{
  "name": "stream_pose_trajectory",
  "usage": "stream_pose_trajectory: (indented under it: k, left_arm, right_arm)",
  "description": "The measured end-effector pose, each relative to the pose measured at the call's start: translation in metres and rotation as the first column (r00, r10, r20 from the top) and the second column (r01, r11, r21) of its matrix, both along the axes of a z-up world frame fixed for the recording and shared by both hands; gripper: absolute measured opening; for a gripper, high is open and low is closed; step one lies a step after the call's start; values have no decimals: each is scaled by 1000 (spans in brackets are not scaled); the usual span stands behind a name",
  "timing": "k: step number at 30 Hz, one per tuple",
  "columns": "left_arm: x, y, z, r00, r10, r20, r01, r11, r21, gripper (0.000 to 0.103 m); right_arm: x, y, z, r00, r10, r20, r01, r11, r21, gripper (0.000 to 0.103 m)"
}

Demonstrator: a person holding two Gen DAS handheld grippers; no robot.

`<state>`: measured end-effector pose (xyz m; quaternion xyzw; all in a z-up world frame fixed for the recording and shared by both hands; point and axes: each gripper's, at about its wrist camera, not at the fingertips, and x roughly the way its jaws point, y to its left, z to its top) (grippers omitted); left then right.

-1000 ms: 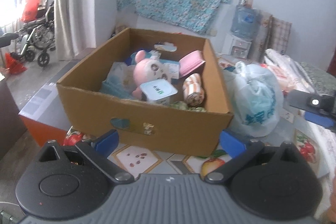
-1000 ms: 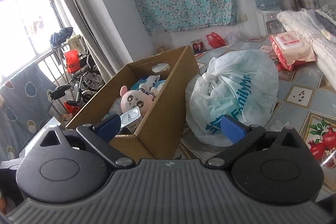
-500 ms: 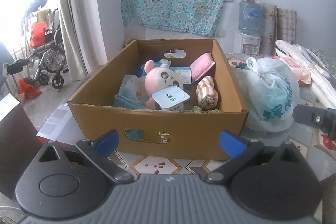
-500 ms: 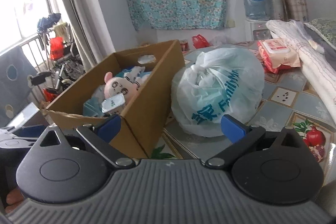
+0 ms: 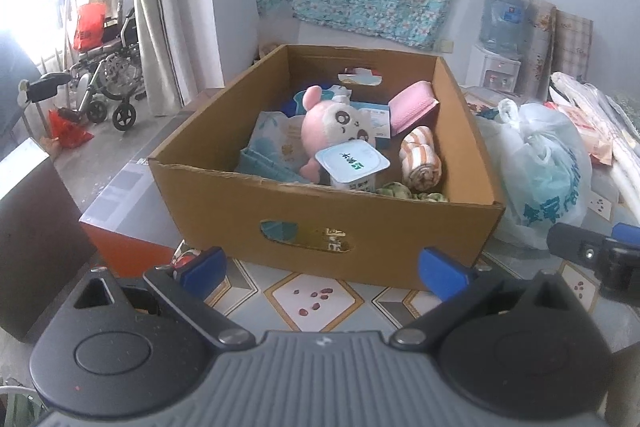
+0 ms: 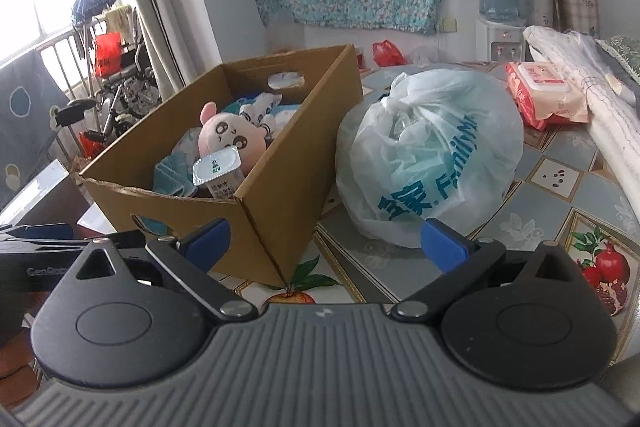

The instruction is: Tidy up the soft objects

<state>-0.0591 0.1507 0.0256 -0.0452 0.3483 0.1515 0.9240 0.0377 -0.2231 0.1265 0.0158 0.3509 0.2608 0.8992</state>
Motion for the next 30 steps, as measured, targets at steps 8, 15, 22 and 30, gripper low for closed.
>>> stream_pose_trajectory:
  k: [8,15,22,30]
  left_arm:
    - [1,-1,5,1000,-16,-3,16,1000,6,103]
    - [3,1,5,1000,-14,-4,14,1000,1,103]
    - [6,3,5,1000,-14,-12,14,1000,4,103]
    - [8,4,4,1000,-14,-18,14,1000,14,103]
  right_arm:
    - [-4,18,2,998,56,9,-56,998,-22,102]
    - [0,23,-3,998,58,-8,-58,997,-51,102]
    - [5,22,-6,999,48,-17,-48,997,-52,102]
    - [8,23,-8,999,43,-21,-44,997,-58,102]
